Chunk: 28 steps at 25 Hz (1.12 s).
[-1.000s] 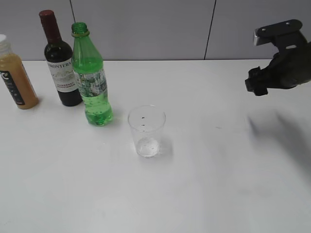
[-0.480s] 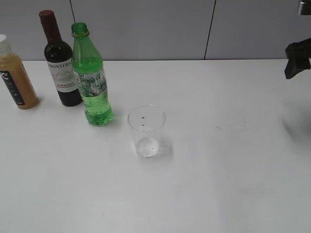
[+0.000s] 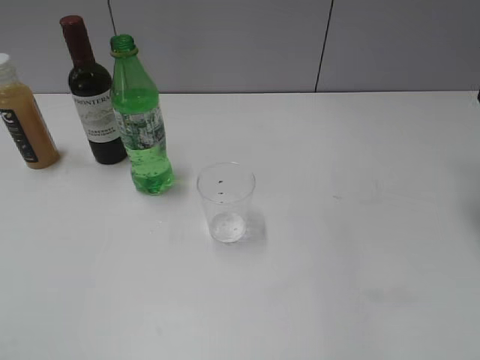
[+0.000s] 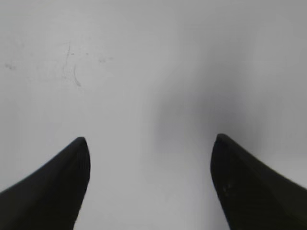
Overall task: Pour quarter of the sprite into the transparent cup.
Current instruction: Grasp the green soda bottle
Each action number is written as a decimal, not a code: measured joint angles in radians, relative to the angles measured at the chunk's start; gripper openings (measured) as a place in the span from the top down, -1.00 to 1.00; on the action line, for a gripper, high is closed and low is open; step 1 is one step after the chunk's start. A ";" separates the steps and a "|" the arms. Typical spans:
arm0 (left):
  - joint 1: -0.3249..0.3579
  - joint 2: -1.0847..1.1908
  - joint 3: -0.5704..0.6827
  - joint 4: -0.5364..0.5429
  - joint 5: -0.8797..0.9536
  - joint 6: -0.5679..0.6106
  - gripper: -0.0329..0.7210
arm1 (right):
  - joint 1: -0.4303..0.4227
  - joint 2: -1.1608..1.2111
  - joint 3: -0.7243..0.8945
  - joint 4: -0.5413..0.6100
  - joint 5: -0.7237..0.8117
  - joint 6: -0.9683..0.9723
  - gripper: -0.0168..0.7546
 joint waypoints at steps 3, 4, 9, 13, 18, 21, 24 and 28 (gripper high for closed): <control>0.000 0.000 0.000 0.000 0.000 0.000 0.31 | 0.000 -0.060 0.039 0.007 0.002 -0.001 -0.59; 0.000 0.000 0.000 0.000 0.000 0.000 0.31 | 0.000 -0.084 0.060 0.008 0.004 -0.001 -0.59; 0.000 0.000 0.000 0.000 0.000 0.000 0.30 | 0.000 -0.202 0.207 0.012 0.005 -0.002 -0.58; 0.000 0.000 0.000 0.000 0.000 0.000 0.30 | 0.000 -0.305 0.336 0.014 0.008 -0.002 -0.58; 0.000 0.000 0.000 0.000 0.000 0.000 0.30 | 0.000 -0.438 0.471 0.018 -0.016 -0.002 -0.58; 0.000 0.000 0.000 0.000 0.000 0.000 0.30 | 0.000 -0.509 0.548 0.023 -0.045 -0.002 -0.58; 0.000 0.000 0.000 0.000 0.000 0.000 0.30 | 0.000 -0.581 0.624 0.050 -0.074 -0.002 -0.58; 0.000 0.000 0.000 0.000 0.000 0.000 0.30 | 0.000 -0.687 0.707 0.076 -0.127 -0.003 -0.58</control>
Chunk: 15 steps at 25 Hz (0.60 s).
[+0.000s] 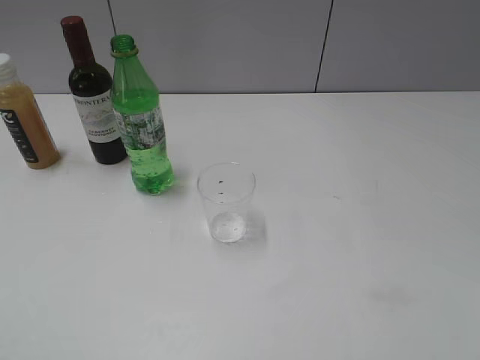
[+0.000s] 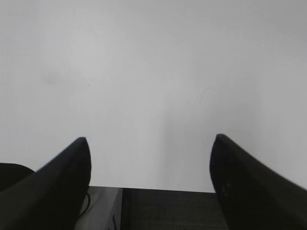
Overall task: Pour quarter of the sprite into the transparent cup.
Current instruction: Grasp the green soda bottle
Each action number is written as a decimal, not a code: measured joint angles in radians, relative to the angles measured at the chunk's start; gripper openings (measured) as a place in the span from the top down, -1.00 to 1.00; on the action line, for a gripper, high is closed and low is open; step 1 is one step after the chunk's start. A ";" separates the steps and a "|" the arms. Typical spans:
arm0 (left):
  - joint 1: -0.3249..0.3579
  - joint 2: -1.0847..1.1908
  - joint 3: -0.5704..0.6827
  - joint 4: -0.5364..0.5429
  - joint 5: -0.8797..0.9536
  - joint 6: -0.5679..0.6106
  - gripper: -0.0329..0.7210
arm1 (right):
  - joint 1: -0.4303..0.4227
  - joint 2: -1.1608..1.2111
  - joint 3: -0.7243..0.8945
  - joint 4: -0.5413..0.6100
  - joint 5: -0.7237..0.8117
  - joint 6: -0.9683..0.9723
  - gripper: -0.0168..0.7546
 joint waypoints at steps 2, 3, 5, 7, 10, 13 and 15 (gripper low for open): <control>0.000 0.000 0.000 0.000 0.000 0.000 0.30 | 0.000 -0.054 0.044 0.004 -0.027 0.000 -0.58; 0.000 0.000 0.000 0.000 0.000 0.000 0.30 | 0.000 -0.076 0.065 0.005 -0.041 0.000 -0.58; 0.000 0.000 0.000 0.000 0.000 0.000 0.30 | 0.000 -0.127 0.105 0.007 -0.064 -0.001 -0.58; 0.000 0.000 0.000 0.000 0.000 0.000 0.29 | 0.000 -0.175 0.146 0.007 -0.086 -0.005 -0.58; 0.000 0.000 0.000 0.000 0.000 0.000 0.29 | 0.000 -0.259 0.211 0.008 -0.113 -0.018 -0.58; 0.000 0.000 0.000 0.000 0.000 0.000 0.28 | 0.000 -0.356 0.261 0.008 -0.134 -0.021 -0.58; 0.000 0.000 0.000 0.000 0.000 0.000 0.28 | 0.000 -0.425 0.289 0.008 -0.145 -0.022 -0.58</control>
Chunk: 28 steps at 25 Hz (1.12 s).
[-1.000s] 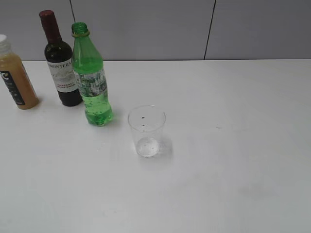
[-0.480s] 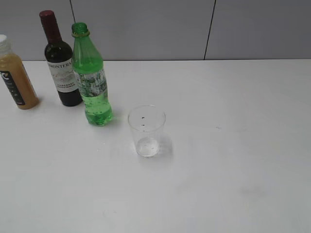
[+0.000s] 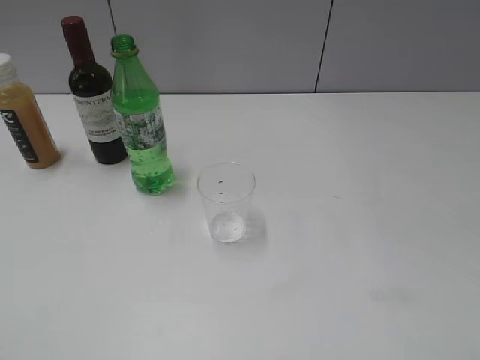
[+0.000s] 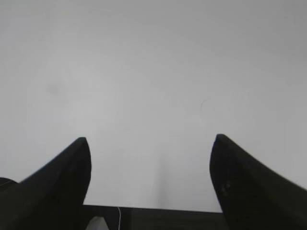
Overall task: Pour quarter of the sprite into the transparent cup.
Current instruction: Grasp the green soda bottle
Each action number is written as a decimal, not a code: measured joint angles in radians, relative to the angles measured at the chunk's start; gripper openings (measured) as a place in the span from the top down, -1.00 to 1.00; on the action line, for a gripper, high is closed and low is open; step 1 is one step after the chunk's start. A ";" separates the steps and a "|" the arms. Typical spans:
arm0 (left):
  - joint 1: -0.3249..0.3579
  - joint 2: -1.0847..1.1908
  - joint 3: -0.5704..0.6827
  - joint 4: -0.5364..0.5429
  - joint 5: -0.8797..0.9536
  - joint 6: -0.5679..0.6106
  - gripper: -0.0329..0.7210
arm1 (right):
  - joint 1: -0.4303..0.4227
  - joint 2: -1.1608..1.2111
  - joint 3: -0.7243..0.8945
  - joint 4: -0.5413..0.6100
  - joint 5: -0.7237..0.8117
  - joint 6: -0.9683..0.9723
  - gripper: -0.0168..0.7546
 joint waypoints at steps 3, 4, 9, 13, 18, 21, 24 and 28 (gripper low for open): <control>0.000 0.000 0.000 0.000 0.000 0.000 0.28 | 0.000 -0.098 0.039 0.000 -0.007 -0.003 -0.58; 0.000 0.000 0.000 -0.001 0.000 0.000 0.28 | 0.000 -0.133 0.050 0.000 -0.008 -0.003 -0.58; 0.000 0.000 0.000 -0.001 0.000 0.000 0.28 | 0.000 -0.284 0.079 -0.001 -0.003 -0.003 -0.58; 0.000 0.000 0.000 -0.001 0.000 0.000 0.28 | 0.000 -0.391 0.097 -0.001 0.020 -0.003 -0.58; 0.000 0.000 0.000 -0.001 0.000 0.000 0.28 | 0.000 -0.520 0.103 -0.001 0.024 -0.003 -0.58; 0.000 0.000 0.000 -0.001 0.000 0.000 0.28 | 0.000 -0.586 0.105 -0.001 0.025 -0.003 -0.58; 0.000 0.000 0.000 -0.001 0.000 0.000 0.28 | 0.000 -0.604 0.106 -0.001 0.029 -0.003 -0.58; 0.000 0.000 0.000 -0.002 0.000 0.000 0.24 | 0.000 -0.604 0.106 -0.001 0.029 -0.003 -0.58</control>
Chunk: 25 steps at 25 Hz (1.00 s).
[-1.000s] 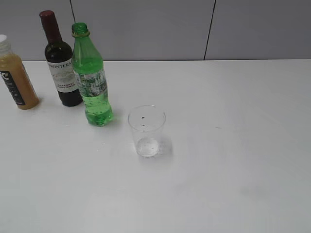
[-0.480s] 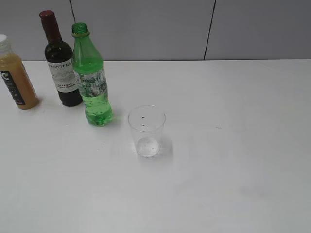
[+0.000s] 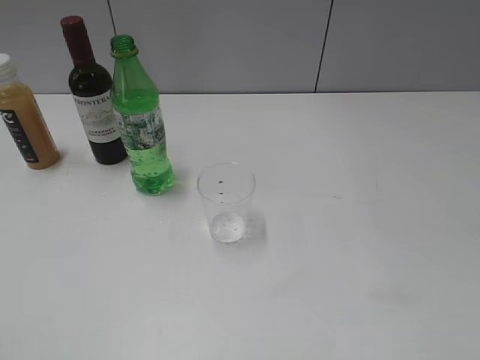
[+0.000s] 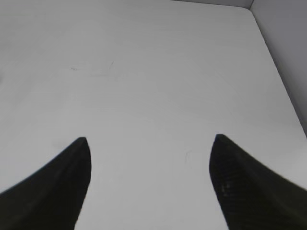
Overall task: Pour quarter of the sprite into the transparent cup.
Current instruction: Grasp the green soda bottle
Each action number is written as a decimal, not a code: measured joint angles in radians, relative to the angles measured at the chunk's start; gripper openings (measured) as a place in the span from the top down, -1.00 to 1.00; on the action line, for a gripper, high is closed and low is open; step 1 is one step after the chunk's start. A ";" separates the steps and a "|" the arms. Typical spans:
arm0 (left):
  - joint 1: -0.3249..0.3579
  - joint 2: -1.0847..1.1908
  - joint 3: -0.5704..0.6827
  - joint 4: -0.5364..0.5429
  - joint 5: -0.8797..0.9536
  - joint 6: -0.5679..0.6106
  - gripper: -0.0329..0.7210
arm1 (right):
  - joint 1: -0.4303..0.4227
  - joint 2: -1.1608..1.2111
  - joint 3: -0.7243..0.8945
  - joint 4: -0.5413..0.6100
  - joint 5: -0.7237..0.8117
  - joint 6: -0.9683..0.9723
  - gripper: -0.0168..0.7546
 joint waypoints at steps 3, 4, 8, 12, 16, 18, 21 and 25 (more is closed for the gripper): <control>0.000 0.000 0.000 0.000 0.000 0.000 0.02 | 0.000 0.000 0.000 0.000 0.000 0.000 -0.58; 0.000 0.000 0.000 0.000 0.000 0.000 -0.11 | 0.000 0.000 0.000 0.000 0.000 0.000 -0.58; 0.000 0.000 0.000 0.000 -0.002 0.000 -0.68 | 0.000 0.000 0.000 0.000 0.000 0.000 -0.58; 0.000 0.002 -0.019 0.000 -0.083 0.000 -0.83 | 0.000 0.000 0.000 0.000 0.000 0.000 -0.58; 0.000 0.074 -0.022 -0.001 -0.268 0.000 -0.83 | 0.000 0.000 0.000 0.000 0.000 0.000 -0.58; 0.000 0.141 -0.022 -0.012 -0.345 0.000 -0.81 | 0.000 0.000 0.000 0.000 0.000 0.000 -0.58; 0.000 0.245 -0.022 -0.049 -0.468 0.000 -0.78 | 0.000 0.000 0.000 0.000 0.000 0.000 -0.58; 0.000 0.382 -0.022 -0.061 -0.651 0.000 -0.68 | 0.000 0.000 0.000 0.000 0.000 0.000 -0.58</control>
